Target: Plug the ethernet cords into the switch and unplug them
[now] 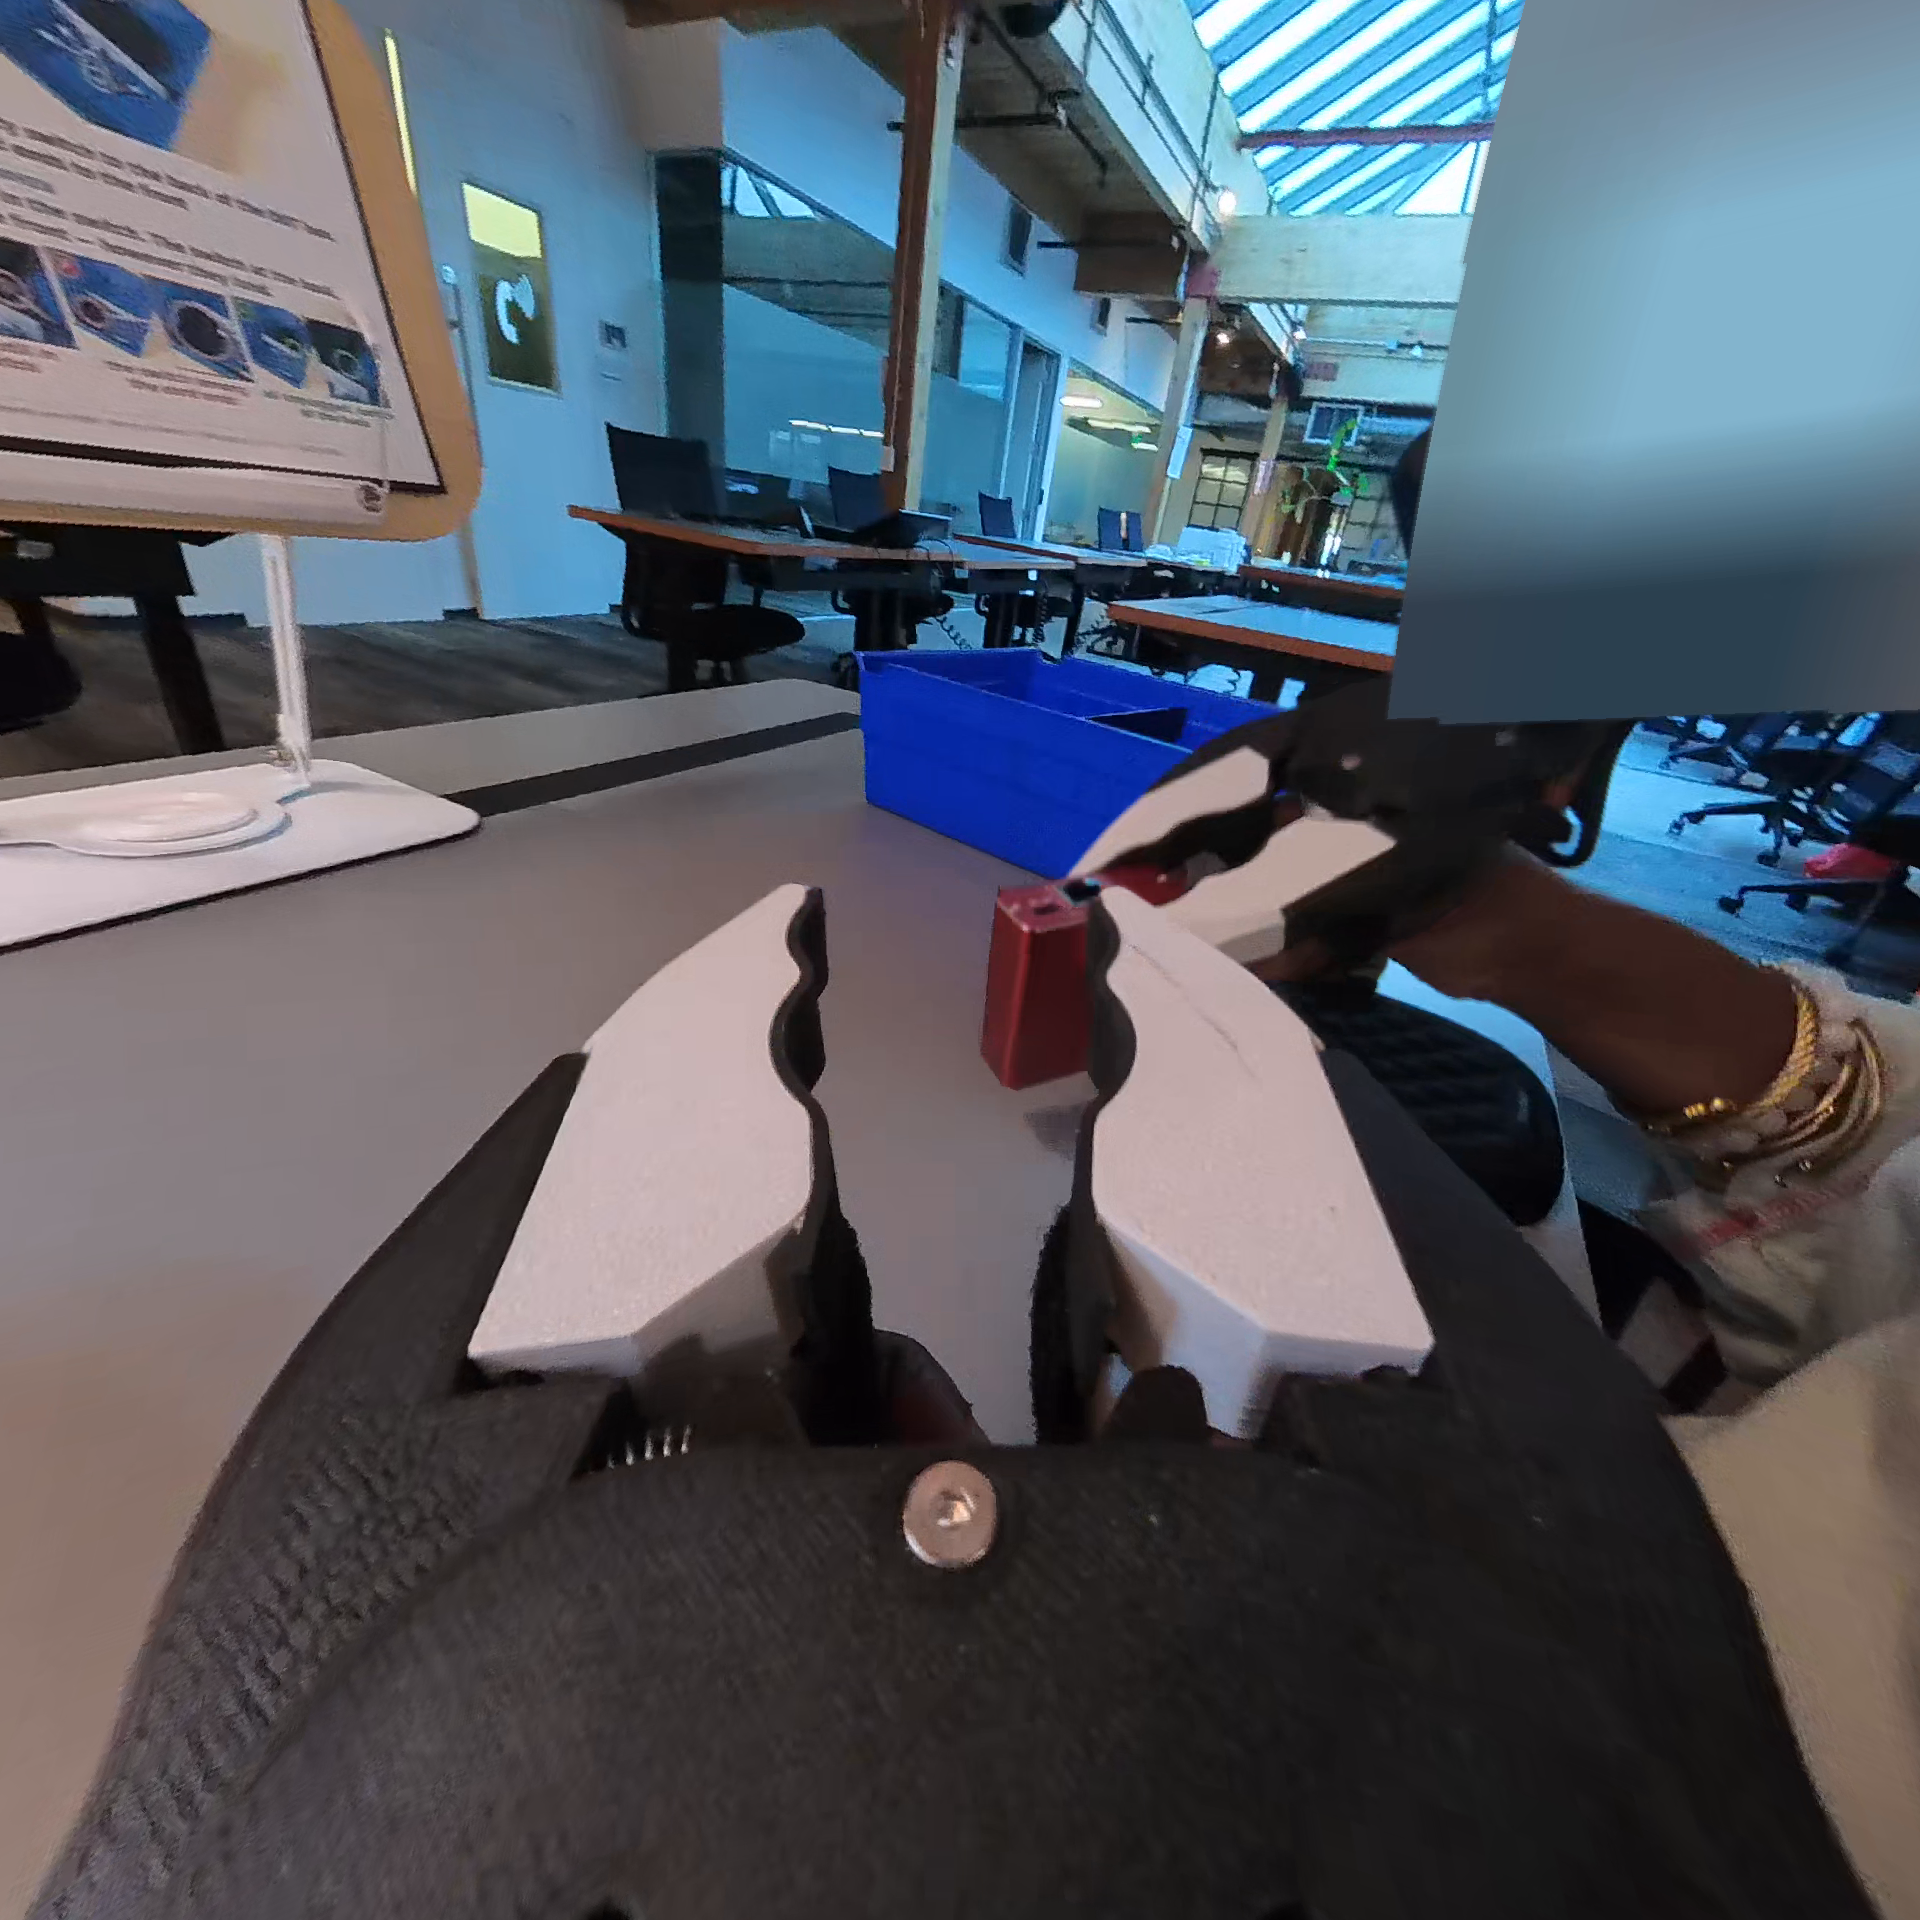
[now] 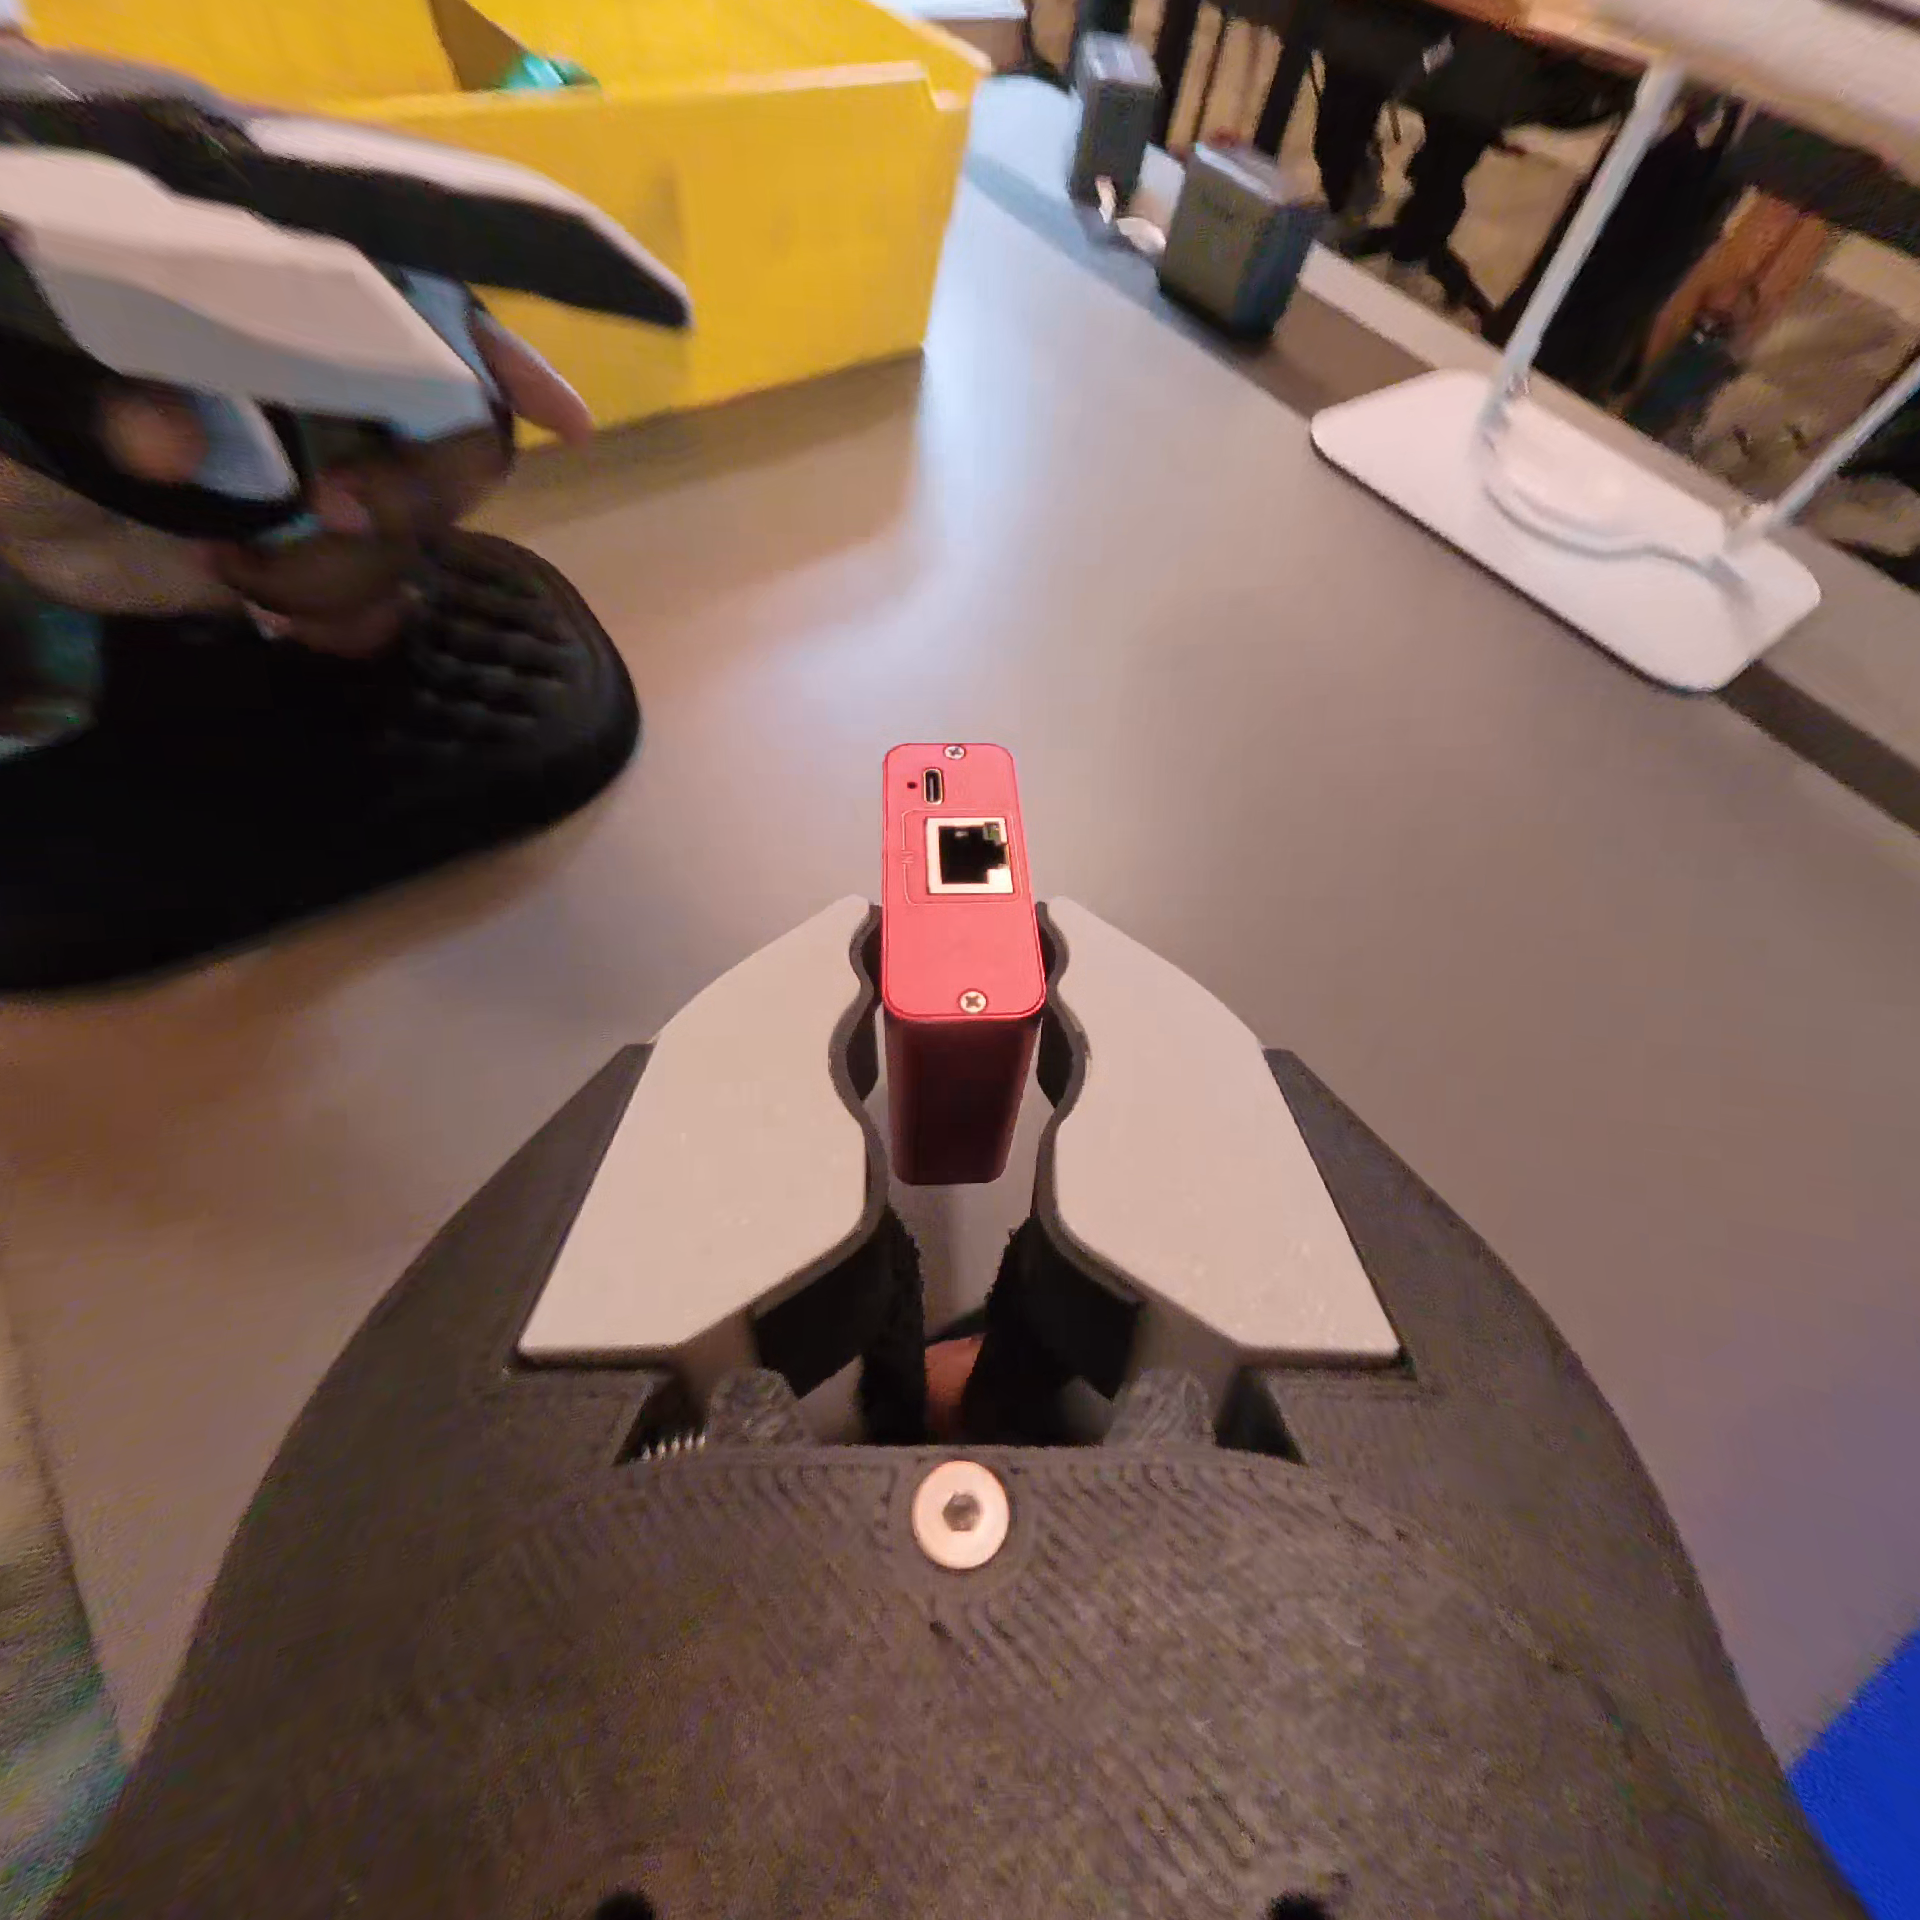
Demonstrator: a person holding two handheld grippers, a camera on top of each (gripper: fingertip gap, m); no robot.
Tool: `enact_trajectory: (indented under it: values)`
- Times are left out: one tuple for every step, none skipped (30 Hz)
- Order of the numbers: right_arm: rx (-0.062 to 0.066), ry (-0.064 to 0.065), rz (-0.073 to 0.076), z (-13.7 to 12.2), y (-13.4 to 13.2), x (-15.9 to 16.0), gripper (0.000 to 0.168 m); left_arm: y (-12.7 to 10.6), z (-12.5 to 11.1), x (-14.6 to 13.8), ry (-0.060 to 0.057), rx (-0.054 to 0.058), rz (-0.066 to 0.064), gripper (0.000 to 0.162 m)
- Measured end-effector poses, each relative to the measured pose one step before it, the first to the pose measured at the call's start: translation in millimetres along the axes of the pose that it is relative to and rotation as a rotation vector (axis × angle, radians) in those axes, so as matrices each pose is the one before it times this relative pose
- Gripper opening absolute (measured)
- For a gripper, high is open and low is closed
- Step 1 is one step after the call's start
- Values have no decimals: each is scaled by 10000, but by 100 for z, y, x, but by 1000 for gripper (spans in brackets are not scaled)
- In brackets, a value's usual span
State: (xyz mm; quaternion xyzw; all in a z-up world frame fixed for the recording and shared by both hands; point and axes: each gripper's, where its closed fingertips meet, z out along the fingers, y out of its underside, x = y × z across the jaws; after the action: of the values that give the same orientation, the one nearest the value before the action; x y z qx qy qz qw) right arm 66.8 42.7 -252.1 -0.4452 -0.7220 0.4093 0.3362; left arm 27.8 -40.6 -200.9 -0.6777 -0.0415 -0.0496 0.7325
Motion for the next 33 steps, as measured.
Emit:
enact_trajectory:
  values:
    - [-212, 158, 115, 197, 650, 275, 27, -128, -85, -148, -126, 143, -3, 47]
    - [-131, 147, 143, 193, 472, 236, 27, -131, -82, -132, -128, 133, 41, 47]
    - [-68, 133, 173, 181, 305, 202, 27, -117, -68, -68, -75, 109, 63, 47]
    - [-12, 97, 194, 173, 178, 152, 27, -67, -31, -19, -26, 58, 59, 47]
    - [-9, 54, 202, 180, 107, 64, 27, 10, -7, -24, -18, 8, 12, 47]
    - [-16, 36, 160, 200, 96, 9, 27, 40, 18, 12, 16, -15, -17, 47]
    - [-72, 52, 78, 197, 154, 26, 27, 53, 22, 15, 18, -23, -5, 47]
    - [-128, 87, -12, 170, 213, 77, 27, 9, -1, -67, -41, -1, -9, 48]
    - [-110, 69, -59, 128, 191, 42, 27, -23, -11, -44, -35, 30, -7, 48]
    - [-72, 16, -26, 88, 157, -28, 27, 13, -15, 18, 13, 12, 8, 48]
    - [-89, -2, 16, 46, 178, -26, 27, 42, -4, 9, 7, -16, -3, 48]
    - [-37, 16, 41, -10, 76, 30, 27, 34, 11, 15, 9, -9, -6, 48]
    - [-41, 4, 70, -38, 65, 44, 27, 47, 15, 28, 17, -17, 3, 48]
    - [-60, -12, 94, -37, 82, 21, 27, 41, 9, -5, 3, -30, -1, 48]
    - [-85, -12, 80, -51, 109, 12, 27, 25, 11, -3, 6, -12, -13, 48]
    - [-97, 4, 84, -62, 148, 5, 27, 19, -2, -24, -12, -1, -18, 48]
    - [-123, 1, 93, -37, 212, -3, 27, 5, -10, -39, -21, 1, -13, 48]
    - [-108, -7, 70, -1, 234, -29, 27, -19, -18, -38, -11, 16, -25, 48]
    - [-33, -16, 41, 20, 146, -49, 27, -30, -19, -71, -33, 30, -34, 48]
    - [16, 2, -34, -11, 17, -25, 27, -13, -28, -100, -54, 17, -33, 48]
    - [-18, -5, -72, -5, 3, -23, 27, -15, -9, -50, -29, 14, -26, 48]
    - [5, -39, -92, -16, -44, -44, 29, -24, -25, -2, 3, 21, -10, 48]
    - [145, -79, -140, -50, -247, -76, 36, -6, 0, 18, 1, 0, 21, 49]
    - [330, -93, -222, -119, -499, -90, 46, -17, -9, 24, -3, 2, 33, 49]
    - [482, -76, -288, -201, -674, -46, 55, -44, -8, 65, 10, 17, 43, 50]
    - [623, -51, -313, -289, -848, 8, 68, -46, 1, 57, -1, -2, 54, 50]
    - [781, -22, -289, -355, -1033, 100, 81, -29, 5, 69, -10, -26, 53, 51]
    - [790, 28, -209, -384, -958, 201, 89, -35, 5, 78, -12, -46, 12, 51]
    - [627, 90, -136, -368, -686, 309, 91, -47, 6, 130, 4, -82, -34, 51]
    - [433, 117, -67, -283, -360, 355, 91, -62, -49, 232, 67, -139, -19, 52]
    - [259, 49, 23, -180, -114, 248, 92, -155, -138, 253, 103, -180, 36, 54]
    - [108, -60, 107, -103, 9, 77, 92, -424, -298, 154, 66, -141, 62, 55]
    - [48, -95, 114, -59, 24, -7, 92, -739, -500, 30, 48, -86, 77, 55]
